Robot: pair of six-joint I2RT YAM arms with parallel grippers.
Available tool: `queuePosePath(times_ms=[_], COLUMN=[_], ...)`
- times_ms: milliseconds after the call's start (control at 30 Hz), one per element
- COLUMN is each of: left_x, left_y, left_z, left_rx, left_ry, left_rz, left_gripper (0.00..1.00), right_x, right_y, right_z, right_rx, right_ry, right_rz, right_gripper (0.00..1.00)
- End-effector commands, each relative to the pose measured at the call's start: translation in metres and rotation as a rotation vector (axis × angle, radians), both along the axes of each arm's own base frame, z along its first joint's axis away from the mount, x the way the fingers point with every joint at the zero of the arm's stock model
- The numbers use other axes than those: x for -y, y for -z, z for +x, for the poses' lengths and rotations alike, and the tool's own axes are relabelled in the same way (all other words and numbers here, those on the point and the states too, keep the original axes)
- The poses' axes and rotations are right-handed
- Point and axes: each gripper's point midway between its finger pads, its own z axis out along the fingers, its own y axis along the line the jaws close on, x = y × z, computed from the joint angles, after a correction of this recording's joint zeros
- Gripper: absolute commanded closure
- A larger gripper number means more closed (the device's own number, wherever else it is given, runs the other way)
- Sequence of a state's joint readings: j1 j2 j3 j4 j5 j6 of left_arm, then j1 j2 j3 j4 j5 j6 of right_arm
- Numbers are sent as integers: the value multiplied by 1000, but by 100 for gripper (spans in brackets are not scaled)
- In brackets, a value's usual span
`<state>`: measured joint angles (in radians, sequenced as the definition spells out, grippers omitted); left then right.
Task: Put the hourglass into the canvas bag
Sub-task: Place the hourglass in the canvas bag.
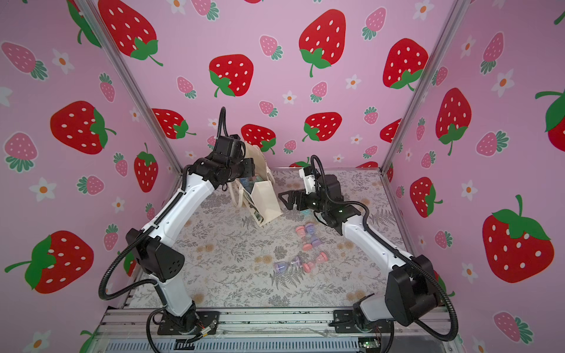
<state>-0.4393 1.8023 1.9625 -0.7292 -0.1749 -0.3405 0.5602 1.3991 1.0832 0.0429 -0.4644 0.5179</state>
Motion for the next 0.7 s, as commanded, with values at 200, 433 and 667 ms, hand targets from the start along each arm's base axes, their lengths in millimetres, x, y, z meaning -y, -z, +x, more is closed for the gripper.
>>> queuePosePath(times_ms=[200,433,667], left_x=[6,16,51], left_y=[-22,-16,8], left_z=[-56,-105,-157], left_rx=[94,140,129], left_ry=[75,163,341], left_rz=[-45,-19,-5], left_gripper=[35,34,34], right_x=[34,52,68], right_y=[24,50,72], right_z=[-25,-45,-63], right_rx=[-56,-126,-195], right_ry=[60,78,98], right_rz=[-83,-143,-184], right_gripper=[1,1,1])
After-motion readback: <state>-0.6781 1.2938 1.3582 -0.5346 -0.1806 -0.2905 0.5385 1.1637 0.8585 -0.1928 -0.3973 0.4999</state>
